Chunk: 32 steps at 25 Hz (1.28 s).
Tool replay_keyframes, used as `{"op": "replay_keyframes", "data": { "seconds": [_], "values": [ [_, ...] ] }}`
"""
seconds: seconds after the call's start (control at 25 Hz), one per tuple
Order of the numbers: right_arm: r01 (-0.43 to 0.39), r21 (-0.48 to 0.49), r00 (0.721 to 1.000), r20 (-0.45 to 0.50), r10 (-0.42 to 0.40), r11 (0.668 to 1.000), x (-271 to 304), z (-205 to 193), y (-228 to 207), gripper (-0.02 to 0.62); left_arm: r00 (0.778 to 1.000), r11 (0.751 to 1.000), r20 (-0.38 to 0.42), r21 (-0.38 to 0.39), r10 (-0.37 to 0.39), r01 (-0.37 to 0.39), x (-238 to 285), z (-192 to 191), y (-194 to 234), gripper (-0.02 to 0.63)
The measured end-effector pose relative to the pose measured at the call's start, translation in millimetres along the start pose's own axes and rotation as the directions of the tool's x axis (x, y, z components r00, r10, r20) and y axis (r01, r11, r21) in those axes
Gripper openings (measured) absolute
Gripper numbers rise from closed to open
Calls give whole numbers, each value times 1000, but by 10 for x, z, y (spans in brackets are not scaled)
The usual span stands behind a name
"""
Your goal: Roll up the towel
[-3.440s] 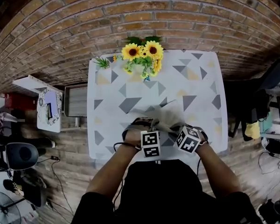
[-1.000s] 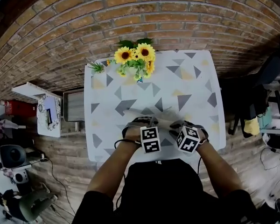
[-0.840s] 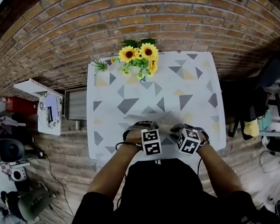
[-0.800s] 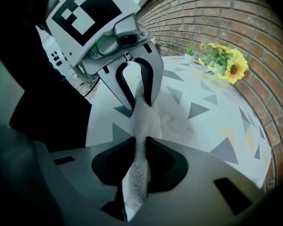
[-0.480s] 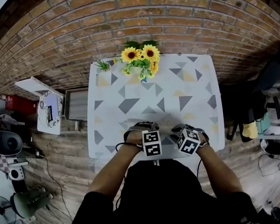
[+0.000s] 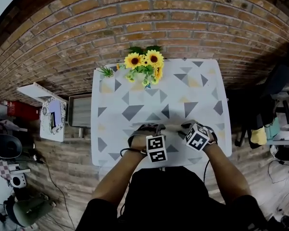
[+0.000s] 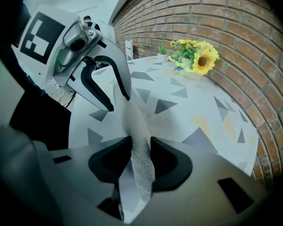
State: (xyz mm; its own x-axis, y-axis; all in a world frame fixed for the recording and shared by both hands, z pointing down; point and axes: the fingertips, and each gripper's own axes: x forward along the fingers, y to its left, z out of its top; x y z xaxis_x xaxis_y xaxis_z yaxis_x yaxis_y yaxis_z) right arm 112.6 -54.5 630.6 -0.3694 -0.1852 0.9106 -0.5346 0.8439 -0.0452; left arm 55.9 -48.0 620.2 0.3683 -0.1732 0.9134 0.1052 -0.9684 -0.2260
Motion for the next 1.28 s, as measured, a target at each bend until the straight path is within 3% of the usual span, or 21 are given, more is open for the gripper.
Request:
{"op": "replay_keyframes", "data": {
  "seconds": [0.36,0.64,0.92,1.16,1.28],
  "values": [
    [0,36,1000,18,-1,999,13,123,-311,143,1000,1000,0,1,13,-13,16,87,162,169],
    [113,22,993,40,-113,993,78,312,-680,138,1000,1000,1,-9,4,-4,124,96,254,169],
    [202,12,971,126,-201,979,-186,396,-753,138,999,995,-23,-88,33,-35,301,-26,515,167],
    [175,71,964,189,-186,982,-373,230,-512,133,998,988,-27,-138,59,-62,266,-42,599,167],
    [146,162,943,277,-187,976,-545,212,-392,130,995,971,6,-219,95,-91,117,-20,593,167]
  ]
}}
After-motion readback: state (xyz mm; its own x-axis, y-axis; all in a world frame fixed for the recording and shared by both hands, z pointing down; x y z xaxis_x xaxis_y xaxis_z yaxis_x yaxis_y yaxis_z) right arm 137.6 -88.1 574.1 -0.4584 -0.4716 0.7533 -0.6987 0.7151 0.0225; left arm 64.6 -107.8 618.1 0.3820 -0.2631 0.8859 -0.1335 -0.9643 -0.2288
